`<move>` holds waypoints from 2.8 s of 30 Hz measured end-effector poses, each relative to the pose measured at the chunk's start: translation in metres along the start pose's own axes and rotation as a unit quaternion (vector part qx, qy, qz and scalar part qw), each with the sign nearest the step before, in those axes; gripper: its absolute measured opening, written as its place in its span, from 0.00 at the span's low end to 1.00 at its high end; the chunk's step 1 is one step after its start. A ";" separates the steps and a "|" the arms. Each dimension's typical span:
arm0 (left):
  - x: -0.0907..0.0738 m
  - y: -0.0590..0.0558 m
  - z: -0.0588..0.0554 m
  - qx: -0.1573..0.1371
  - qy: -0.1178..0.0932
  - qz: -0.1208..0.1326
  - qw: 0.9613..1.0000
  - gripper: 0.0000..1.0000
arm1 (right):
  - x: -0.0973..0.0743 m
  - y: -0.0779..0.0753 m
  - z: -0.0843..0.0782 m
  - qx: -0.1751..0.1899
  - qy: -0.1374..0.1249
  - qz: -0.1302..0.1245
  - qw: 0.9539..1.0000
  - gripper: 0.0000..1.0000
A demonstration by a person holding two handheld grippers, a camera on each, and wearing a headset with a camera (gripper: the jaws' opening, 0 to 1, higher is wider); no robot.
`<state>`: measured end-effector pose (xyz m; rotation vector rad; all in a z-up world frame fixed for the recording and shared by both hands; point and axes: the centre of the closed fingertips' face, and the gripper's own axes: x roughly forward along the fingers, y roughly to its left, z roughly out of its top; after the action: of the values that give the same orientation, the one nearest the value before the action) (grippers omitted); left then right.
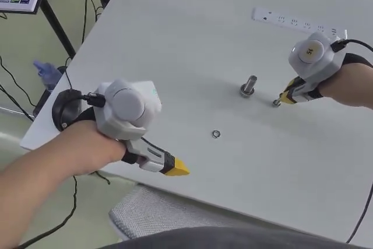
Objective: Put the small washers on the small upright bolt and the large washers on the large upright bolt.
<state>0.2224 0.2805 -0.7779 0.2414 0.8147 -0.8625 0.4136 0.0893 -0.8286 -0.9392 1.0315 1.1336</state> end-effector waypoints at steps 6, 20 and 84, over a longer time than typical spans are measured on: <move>0.001 0.002 -0.004 -0.004 0.002 0.002 1.000 0.96 | 0.008 0.001 -0.001 -0.009 0.007 0.000 1.000 0.13; 0.004 0.004 -0.015 -0.015 0.012 0.001 1.000 0.94 | 0.033 -0.003 -0.005 -0.024 0.018 0.003 1.000 0.13; -0.007 -0.003 -0.006 0.021 0.016 -0.014 1.000 0.90 | -0.024 0.002 0.013 0.012 -0.016 -0.011 1.000 0.32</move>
<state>0.2142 0.2864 -0.7766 0.2822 0.8321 -0.9047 0.4111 0.0958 -0.8026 -0.9082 1.0044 1.1136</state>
